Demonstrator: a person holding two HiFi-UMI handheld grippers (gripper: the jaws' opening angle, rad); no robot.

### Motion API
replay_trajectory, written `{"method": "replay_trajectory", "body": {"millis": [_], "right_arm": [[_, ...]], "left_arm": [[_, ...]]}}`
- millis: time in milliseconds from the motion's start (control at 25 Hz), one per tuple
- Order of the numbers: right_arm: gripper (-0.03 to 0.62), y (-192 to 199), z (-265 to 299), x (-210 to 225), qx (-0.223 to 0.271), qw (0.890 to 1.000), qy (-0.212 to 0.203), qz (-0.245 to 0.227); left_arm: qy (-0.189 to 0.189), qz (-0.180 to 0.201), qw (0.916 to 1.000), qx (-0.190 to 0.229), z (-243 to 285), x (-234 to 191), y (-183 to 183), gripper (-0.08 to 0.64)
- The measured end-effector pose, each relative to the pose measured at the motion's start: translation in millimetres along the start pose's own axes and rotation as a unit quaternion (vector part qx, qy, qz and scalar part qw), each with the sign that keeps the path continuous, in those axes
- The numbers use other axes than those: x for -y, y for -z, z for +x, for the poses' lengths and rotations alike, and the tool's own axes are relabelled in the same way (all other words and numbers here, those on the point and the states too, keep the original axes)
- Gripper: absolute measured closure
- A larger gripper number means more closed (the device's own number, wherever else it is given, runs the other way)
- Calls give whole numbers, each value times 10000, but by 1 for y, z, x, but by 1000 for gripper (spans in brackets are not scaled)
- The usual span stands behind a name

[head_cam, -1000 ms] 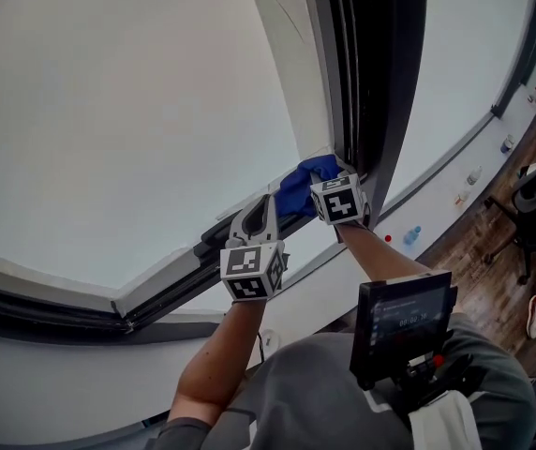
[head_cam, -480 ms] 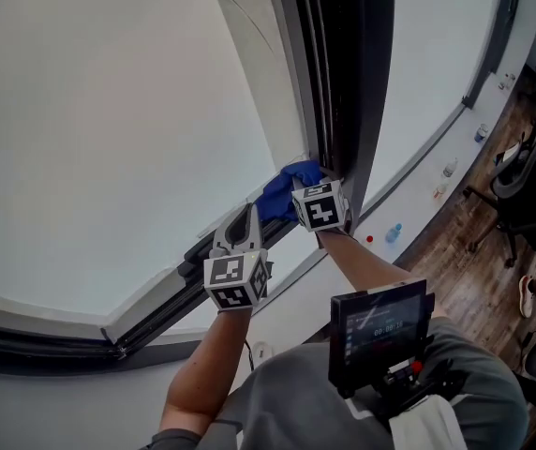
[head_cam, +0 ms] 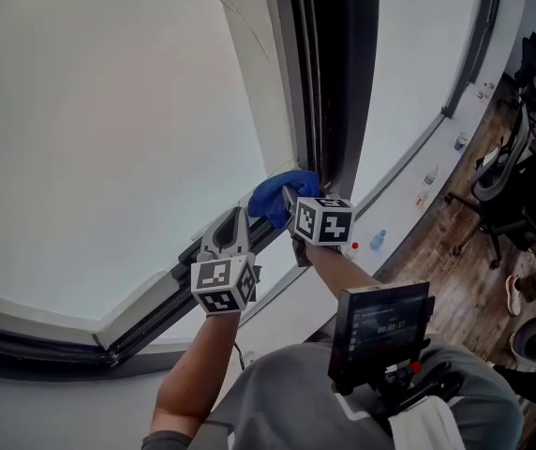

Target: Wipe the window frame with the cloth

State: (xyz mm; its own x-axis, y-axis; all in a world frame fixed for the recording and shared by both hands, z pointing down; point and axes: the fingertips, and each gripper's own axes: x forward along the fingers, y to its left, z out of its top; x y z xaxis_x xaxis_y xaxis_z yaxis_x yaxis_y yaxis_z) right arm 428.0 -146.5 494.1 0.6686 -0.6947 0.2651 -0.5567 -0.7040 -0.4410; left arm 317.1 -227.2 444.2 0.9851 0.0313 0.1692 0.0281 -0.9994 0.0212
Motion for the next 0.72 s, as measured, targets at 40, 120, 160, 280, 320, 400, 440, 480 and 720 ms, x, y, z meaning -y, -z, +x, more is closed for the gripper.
{"method": "replay_trajectory", "body": {"millis": [40, 120, 160, 280, 320, 400, 440, 480, 720], "right_arm": [[463, 1, 0, 1, -1, 9999, 26, 137], [463, 4, 2, 5, -2, 9996, 149, 259], [463, 5, 4, 9, 22, 9993, 233, 301], [463, 13, 16, 27, 55, 9960, 584, 670], [463, 17, 21, 34, 42, 9938, 712, 851], [463, 25, 34, 47, 15, 9890, 899, 1177], [463, 28, 40, 52, 14, 9868, 963, 1301], [463, 30, 45, 56, 24, 9851, 1016, 1385], [463, 24, 66, 60, 89, 9840, 1223, 1289]], "left_arm": [[-11, -46, 10000, -15, 1, -2, 1, 551], [10, -37, 10000, -62, 4, -4, 4, 551], [49, -17, 9999, -94, 7, -3, 5, 551], [111, -104, 9997, -166, 20, -2, 8, 551], [111, -101, 9997, -207, 25, -2, 9, 551], [161, 4, 9993, -329, 34, -2, 14, 551], [195, 55, 9991, -368, 38, -1, 16, 551], [216, 104, 9990, -388, 42, -1, 16, 551], [245, 364, 9979, -484, 52, 1, 15, 551]]}}
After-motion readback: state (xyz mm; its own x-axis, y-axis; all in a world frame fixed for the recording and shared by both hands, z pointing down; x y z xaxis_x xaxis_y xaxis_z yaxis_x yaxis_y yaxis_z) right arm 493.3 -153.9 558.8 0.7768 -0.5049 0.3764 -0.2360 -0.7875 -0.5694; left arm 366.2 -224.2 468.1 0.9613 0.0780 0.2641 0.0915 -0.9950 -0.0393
